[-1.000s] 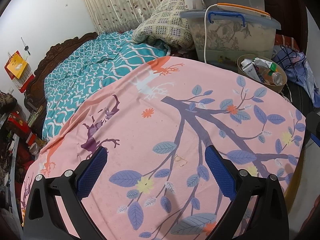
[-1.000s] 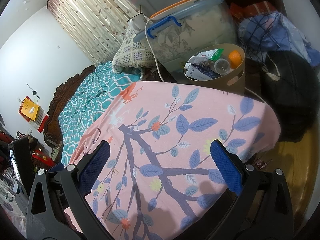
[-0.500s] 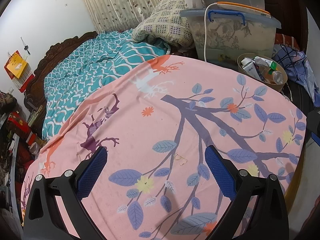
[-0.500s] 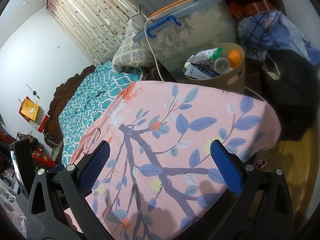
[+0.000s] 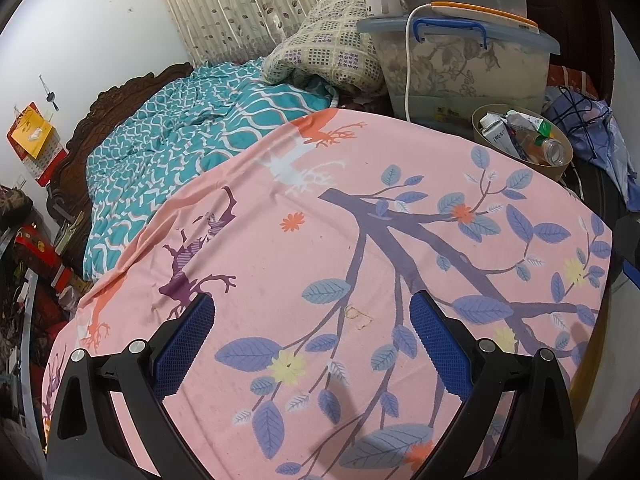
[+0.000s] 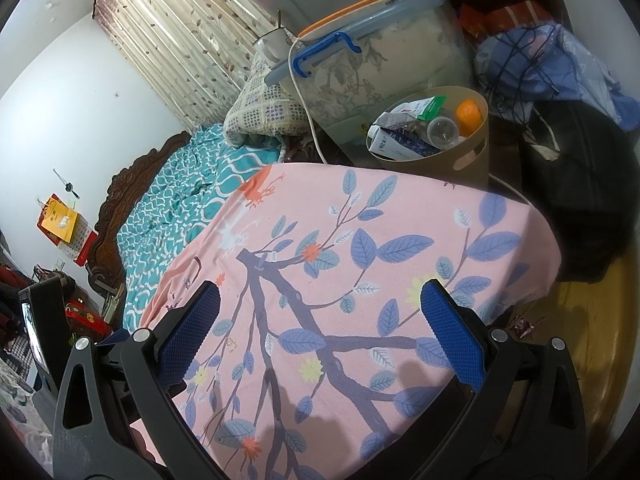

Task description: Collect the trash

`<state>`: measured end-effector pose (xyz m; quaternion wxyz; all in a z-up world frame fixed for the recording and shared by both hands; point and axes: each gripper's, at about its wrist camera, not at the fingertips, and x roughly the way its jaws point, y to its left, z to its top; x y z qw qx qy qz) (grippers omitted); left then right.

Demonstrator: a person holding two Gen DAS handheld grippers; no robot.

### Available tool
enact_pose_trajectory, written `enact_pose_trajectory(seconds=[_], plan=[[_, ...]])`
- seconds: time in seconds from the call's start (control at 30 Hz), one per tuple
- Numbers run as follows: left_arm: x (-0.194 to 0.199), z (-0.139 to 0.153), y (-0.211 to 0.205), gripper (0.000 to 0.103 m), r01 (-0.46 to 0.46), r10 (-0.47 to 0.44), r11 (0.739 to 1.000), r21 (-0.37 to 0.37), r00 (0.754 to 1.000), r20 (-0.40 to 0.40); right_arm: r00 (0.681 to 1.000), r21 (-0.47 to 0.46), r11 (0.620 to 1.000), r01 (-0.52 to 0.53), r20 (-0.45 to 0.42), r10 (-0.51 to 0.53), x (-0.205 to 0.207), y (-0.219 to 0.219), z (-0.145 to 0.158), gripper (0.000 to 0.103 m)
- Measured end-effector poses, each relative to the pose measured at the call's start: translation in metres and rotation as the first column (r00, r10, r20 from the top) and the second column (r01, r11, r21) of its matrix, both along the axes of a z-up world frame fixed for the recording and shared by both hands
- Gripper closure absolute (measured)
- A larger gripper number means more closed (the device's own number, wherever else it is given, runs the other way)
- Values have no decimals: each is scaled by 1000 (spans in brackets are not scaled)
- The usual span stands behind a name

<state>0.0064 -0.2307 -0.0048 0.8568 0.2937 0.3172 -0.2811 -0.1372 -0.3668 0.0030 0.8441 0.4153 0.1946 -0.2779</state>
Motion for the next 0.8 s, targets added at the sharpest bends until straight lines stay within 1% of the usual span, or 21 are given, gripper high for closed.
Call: enact_pose_trajectory(seconds=[0.8], plan=[[-1, 0, -3, 9, 3, -3, 1000, 6, 1000, 0, 1000, 1, 1000, 1, 1, -1, 0, -2, -1, 4]])
